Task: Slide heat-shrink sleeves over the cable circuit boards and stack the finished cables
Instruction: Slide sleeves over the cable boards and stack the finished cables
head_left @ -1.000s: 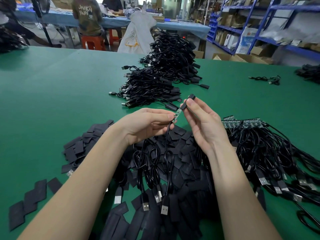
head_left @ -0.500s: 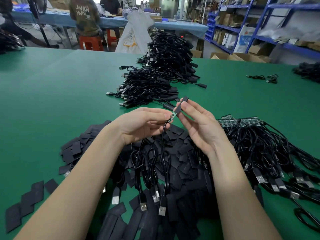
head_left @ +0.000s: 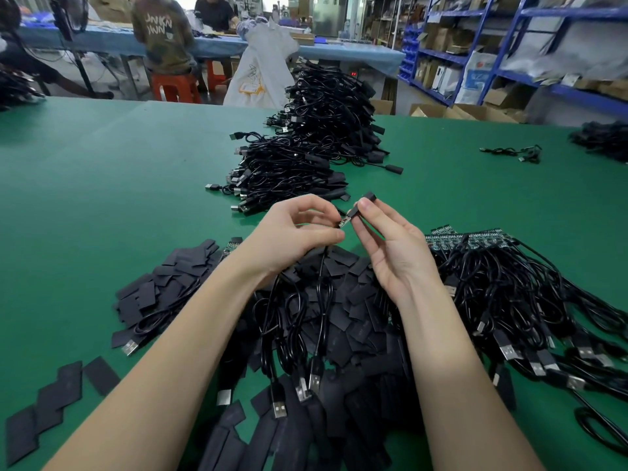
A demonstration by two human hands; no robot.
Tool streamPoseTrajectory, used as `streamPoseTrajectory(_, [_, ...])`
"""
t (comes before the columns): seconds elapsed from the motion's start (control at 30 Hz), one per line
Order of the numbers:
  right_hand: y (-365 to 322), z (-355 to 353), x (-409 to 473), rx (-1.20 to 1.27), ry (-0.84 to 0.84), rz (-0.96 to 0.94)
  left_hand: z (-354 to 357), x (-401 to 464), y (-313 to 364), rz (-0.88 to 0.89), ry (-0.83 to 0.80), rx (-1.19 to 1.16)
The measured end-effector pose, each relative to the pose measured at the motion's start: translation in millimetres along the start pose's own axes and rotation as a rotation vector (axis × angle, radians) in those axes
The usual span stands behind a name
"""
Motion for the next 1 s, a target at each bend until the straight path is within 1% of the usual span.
streamPoseTrajectory(0.03, [0.5, -0.5, -0.2, 0.006, 0.004, 0.001, -1.3, -0.4, 0.8, 0.01, 0.031, 0.05])
streamPoseTrajectory(0.1, [0.5, -1.3, 0.1, 0.009, 0.007, 0.001, -2.0, -0.9, 1.2, 0.022, 0.062, 0.079])
streamPoseTrajectory(0.2, [1.1, -2.3, 0.5, 0.007, 0.018, 0.0, -2.4, -1.0, 0.3, 0.04, 0.083, 0.127])
streamPoseTrajectory(0.37, [3.8, -0.7, 0.5, -0.021, 0.014, 0.014, -2.9, -1.4, 5.2, 0.116, 0.106, 0.183])
streamPoseTrajectory(0.63, [5.4, 0.4, 1.7, -0.021, 0.0, 0.017, -4.5, -1.6, 2.4, 0.121, 0.127, 0.197])
streamPoseTrajectory(0.87, [5.1, 0.0, 2.0, -0.011, -0.034, 0.026, -1.0, -3.6, 11.2, 0.203, 0.122, 0.279])
streamPoseTrajectory(1.0, [3.3, 2.6, 1.5, -0.068, -0.068, 0.042, -0.6, -5.5, 12.5, 0.227, 0.12, 0.309])
Point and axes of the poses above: each hand's wrist, its own x-axis towards the middle knuckle, its own z-axis out of the palm, y = z × x, the point moved 7 cm from there along x, towards the middle knuckle, and after that the axes turned 14 degrees about -y, right-handed, at the moved point
